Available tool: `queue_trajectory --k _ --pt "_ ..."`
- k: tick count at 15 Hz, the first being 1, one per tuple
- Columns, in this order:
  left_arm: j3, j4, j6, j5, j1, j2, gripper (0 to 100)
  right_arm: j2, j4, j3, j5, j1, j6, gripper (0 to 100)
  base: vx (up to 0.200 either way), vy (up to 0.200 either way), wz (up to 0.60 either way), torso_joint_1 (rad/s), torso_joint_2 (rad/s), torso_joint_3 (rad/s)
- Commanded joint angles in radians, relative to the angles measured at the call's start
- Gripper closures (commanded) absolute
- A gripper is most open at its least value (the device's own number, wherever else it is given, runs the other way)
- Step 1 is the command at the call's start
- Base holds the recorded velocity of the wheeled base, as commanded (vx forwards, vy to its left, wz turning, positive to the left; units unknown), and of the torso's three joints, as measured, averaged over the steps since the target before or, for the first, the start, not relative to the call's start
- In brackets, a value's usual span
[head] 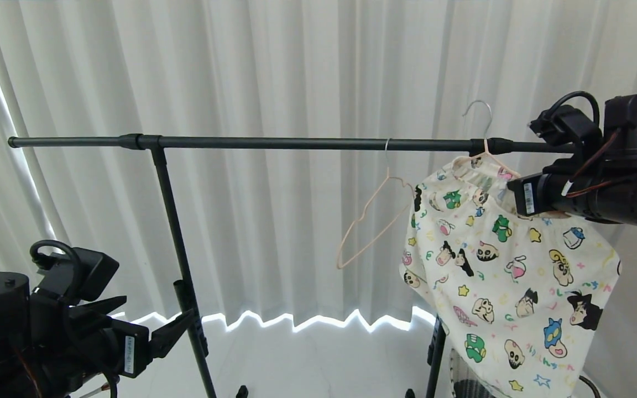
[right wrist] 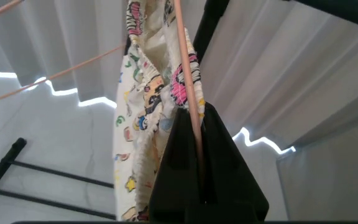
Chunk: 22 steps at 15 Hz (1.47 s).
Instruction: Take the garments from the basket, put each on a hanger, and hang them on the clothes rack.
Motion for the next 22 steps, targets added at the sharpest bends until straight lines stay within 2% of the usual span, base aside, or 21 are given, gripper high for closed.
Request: queue_trajectory --k 1,6,9,16,21,22 --pt "-0.001 0.000 0.000 0.000 0.002 0.001 0 0.031 -0.005 0.000 0.000 0.000 -0.001 100 0.200 0.000 0.00 -0.002 0.00 0.002" --pt "-0.001 0.000 0.000 0.000 0.000 0.001 0 0.069 -0.010 0.000 0.002 -0.001 0.001 100 0.000 0.000 0.00 0.000 0.00 0.000" --pt "-0.002 0.000 0.000 0.000 0.000 0.001 0 0.132 -0.077 -0.003 0.000 -0.018 -0.001 100 0.000 0.000 0.00 0.000 0.00 0.000" --pt "-0.005 -0.020 0.000 0.000 0.000 0.001 0 0.229 -0.139 -0.009 0.000 -0.023 0.001 100 0.000 0.000 0.00 0.000 0.00 0.000" --pt "-0.005 -0.020 0.000 0.000 0.000 0.001 0 0.229 -0.156 -0.003 0.002 -0.020 0.001 100 0.000 0.000 0.00 0.000 0.00 0.000" --pt "-0.005 -0.020 0.000 0.000 0.000 0.001 0 0.220 -0.153 0.001 0.002 -0.020 0.001 0 0.000 0.000 0.00 0.000 0.00 0.000"
